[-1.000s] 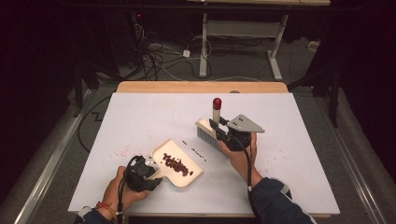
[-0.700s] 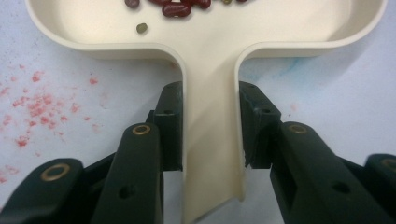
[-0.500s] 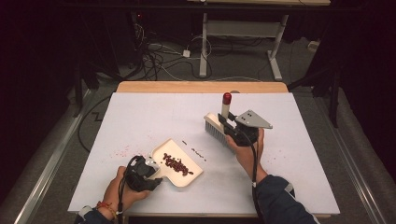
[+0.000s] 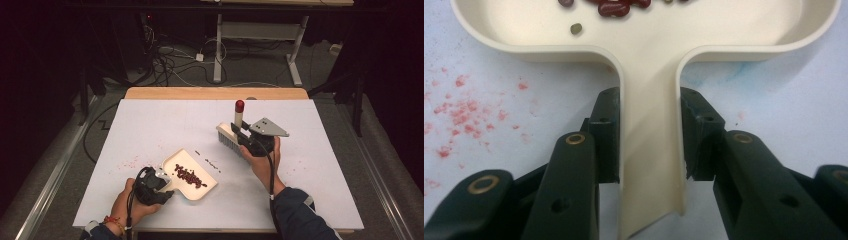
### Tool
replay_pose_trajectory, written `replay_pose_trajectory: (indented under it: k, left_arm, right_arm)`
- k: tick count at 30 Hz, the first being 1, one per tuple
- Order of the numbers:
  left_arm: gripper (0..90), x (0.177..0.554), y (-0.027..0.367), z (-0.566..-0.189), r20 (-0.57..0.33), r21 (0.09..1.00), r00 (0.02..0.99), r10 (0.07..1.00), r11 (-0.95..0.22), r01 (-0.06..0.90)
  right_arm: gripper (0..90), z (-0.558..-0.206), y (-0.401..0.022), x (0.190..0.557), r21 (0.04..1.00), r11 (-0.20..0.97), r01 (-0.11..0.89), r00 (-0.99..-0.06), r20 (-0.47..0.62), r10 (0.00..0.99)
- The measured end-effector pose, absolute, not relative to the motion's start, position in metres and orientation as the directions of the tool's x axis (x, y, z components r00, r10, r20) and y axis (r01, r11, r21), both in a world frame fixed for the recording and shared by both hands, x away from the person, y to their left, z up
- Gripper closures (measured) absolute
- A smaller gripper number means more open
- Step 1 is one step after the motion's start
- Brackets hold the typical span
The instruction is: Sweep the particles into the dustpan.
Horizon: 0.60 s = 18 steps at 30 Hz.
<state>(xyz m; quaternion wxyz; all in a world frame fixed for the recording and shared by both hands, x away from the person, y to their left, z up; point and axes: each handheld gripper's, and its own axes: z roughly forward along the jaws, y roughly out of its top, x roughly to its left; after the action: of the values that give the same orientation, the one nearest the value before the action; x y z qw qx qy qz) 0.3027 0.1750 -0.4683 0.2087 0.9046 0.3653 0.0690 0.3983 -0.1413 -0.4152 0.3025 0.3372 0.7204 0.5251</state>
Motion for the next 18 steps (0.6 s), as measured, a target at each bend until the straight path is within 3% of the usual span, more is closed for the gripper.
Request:
replay_pose_trajectory:
  k: [9, 18]
  left_arm:
    - [63.9, 0.303, 0.173, -0.468, -0.029, 0.431, 0.72, 0.694, -0.641, 0.635]
    - [64.1, 0.301, 0.17, -0.468, 0.0, 0.421, 0.72, 0.694, -0.653, 0.63]
  right_arm:
    - [70.3, -0.421, -0.113, 0.378, 0.956, 0.269, 0.119, -0.635, -0.135, 0.76]
    - [70.2, -0.423, -0.087, 0.354, 0.956, 0.274, 0.11, -0.705, -0.119, 0.699]
